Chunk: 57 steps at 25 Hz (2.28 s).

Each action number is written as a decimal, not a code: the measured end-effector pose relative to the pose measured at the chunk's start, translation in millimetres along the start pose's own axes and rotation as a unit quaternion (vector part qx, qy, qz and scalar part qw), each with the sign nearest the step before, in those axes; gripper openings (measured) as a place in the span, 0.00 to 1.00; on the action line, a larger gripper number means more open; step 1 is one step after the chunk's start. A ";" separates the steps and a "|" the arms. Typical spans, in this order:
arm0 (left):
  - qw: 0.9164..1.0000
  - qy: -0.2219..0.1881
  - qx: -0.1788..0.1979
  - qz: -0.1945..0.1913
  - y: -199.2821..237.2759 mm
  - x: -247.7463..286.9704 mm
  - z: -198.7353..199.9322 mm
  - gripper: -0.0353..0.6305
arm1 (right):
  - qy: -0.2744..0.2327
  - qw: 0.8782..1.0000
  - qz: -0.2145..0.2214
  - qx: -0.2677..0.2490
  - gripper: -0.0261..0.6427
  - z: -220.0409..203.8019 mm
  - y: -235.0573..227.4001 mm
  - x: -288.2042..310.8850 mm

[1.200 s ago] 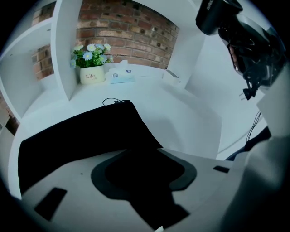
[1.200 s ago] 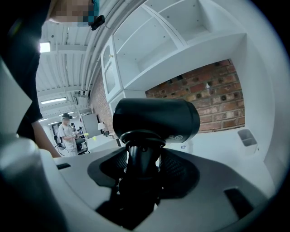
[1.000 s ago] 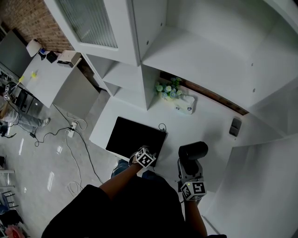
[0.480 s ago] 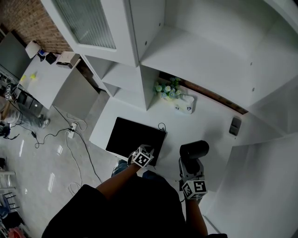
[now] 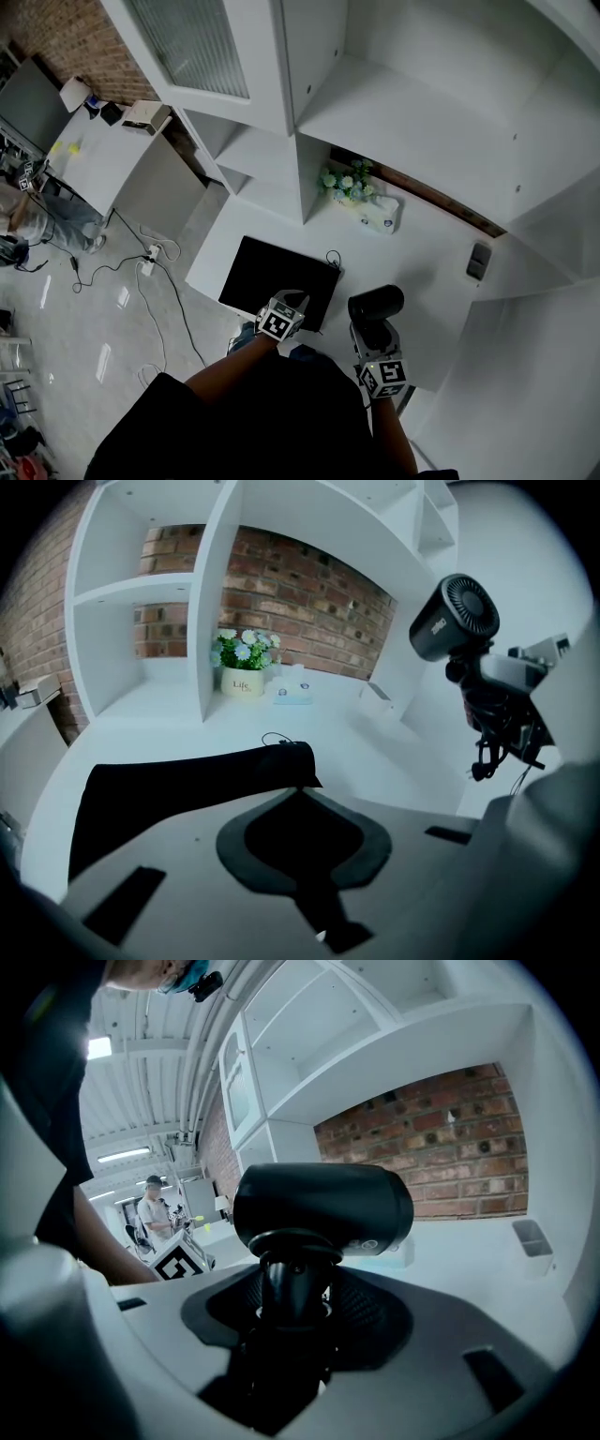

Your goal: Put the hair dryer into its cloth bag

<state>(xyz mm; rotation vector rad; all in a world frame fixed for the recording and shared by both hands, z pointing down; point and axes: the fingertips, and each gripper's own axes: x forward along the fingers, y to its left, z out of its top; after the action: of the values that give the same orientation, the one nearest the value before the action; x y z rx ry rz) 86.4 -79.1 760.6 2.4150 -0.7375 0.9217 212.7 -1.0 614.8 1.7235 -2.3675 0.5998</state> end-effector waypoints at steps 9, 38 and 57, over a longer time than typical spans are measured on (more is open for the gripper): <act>0.999 -0.026 -0.032 0.002 6.4 -14.0 9.5 0.09 | 0.077 0.997 0.013 -0.019 0.39 -48.6 5.9 28.3; 0.994 -0.083 -0.062 -0.025 8.7 -35.3 24.4 0.09 | 0.309 0.943 0.064 -0.105 0.39 -174.3 19.2 86.5; 0.991 -0.103 -0.078 -0.041 1.3 -38.5 26.6 0.09 | 0.377 0.898 0.153 -0.168 0.39 -189.2 23.7 104.9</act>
<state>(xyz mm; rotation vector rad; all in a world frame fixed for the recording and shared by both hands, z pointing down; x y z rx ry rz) 73.5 -83.0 715.7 2.4033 -0.7483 0.5659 135.3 -10.5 818.0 0.7650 -1.9996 0.6871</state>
